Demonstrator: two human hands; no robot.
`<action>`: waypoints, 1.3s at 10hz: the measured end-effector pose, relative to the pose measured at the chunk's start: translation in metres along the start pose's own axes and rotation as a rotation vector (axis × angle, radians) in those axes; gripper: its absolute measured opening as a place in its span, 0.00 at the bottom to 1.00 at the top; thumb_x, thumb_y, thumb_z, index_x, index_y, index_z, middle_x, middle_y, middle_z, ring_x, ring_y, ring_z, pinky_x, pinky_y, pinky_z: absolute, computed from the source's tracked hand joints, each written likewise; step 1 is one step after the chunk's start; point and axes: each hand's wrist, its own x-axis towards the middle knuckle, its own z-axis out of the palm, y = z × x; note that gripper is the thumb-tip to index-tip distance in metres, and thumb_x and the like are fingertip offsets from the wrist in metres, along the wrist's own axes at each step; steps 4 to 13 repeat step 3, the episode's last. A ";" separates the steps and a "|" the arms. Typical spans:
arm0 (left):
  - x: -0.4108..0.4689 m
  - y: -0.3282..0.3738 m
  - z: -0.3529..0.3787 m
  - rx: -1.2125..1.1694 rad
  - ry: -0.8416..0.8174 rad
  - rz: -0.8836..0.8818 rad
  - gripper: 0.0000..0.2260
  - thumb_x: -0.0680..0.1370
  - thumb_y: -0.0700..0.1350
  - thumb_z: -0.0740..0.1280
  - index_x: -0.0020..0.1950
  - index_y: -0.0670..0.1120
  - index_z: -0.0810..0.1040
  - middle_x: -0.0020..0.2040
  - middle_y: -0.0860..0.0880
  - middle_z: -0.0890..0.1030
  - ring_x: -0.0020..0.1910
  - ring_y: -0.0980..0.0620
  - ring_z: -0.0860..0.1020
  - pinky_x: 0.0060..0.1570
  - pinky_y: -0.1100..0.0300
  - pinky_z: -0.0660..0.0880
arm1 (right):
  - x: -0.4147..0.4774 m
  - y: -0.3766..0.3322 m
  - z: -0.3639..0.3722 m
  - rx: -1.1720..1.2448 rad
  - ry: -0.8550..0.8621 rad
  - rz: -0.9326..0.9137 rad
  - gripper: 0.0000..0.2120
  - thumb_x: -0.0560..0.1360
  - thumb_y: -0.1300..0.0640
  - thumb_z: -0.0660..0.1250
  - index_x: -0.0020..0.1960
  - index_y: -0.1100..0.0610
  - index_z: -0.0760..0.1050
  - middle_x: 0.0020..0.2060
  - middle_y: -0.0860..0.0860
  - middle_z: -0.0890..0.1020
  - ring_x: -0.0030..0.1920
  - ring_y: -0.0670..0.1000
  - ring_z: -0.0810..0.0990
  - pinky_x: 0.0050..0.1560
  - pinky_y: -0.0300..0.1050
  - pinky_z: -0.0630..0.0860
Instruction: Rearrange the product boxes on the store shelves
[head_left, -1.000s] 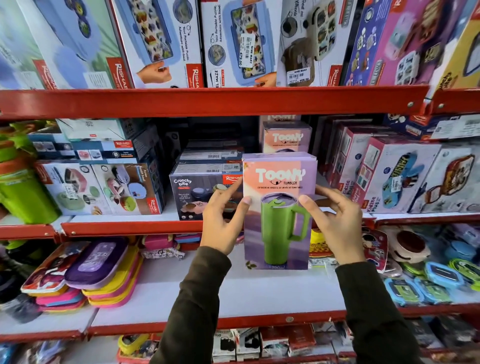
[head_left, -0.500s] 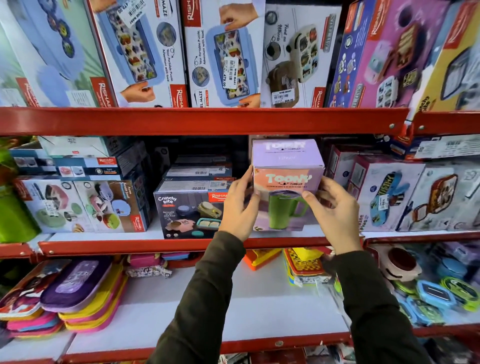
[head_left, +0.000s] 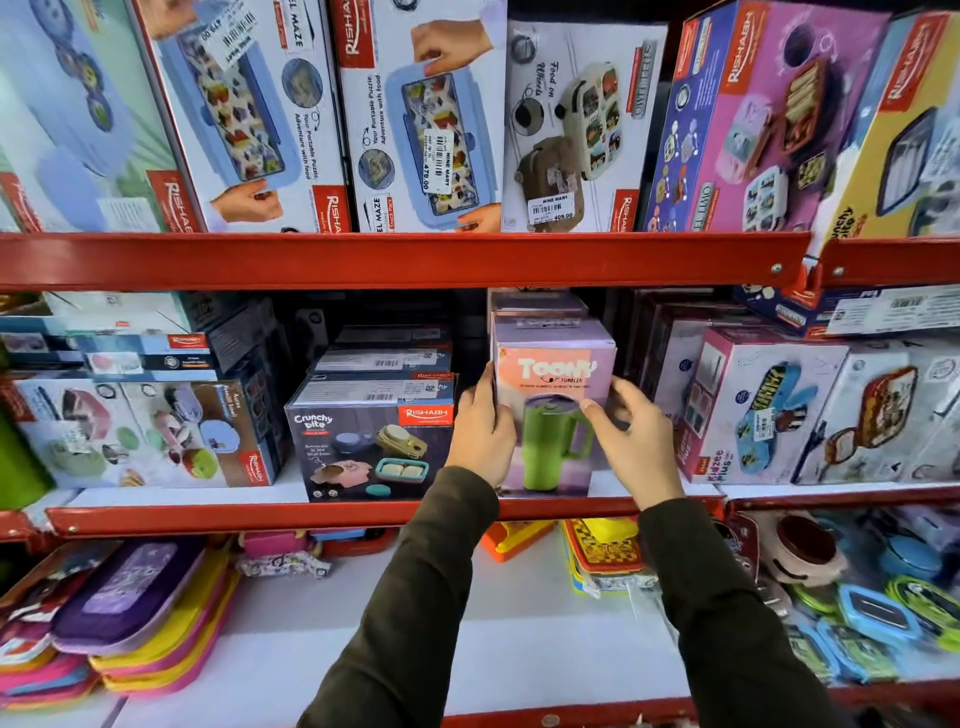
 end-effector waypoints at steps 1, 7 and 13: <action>-0.001 0.000 0.001 -0.018 0.004 -0.008 0.25 0.84 0.41 0.56 0.81 0.47 0.56 0.75 0.42 0.70 0.74 0.44 0.69 0.68 0.62 0.61 | 0.000 0.002 0.001 -0.013 -0.020 0.043 0.25 0.79 0.52 0.70 0.74 0.54 0.71 0.65 0.53 0.83 0.63 0.54 0.82 0.67 0.57 0.78; -0.013 0.009 -0.008 -0.128 0.182 0.087 0.25 0.83 0.43 0.60 0.80 0.48 0.60 0.74 0.47 0.71 0.73 0.49 0.71 0.75 0.52 0.68 | -0.005 -0.011 -0.005 0.103 0.100 -0.027 0.30 0.79 0.56 0.70 0.78 0.51 0.65 0.74 0.52 0.75 0.69 0.53 0.77 0.72 0.54 0.75; -0.013 0.009 -0.008 -0.128 0.182 0.087 0.25 0.83 0.43 0.60 0.80 0.48 0.60 0.74 0.47 0.71 0.73 0.49 0.71 0.75 0.52 0.68 | -0.005 -0.011 -0.005 0.103 0.100 -0.027 0.30 0.79 0.56 0.70 0.78 0.51 0.65 0.74 0.52 0.75 0.69 0.53 0.77 0.72 0.54 0.75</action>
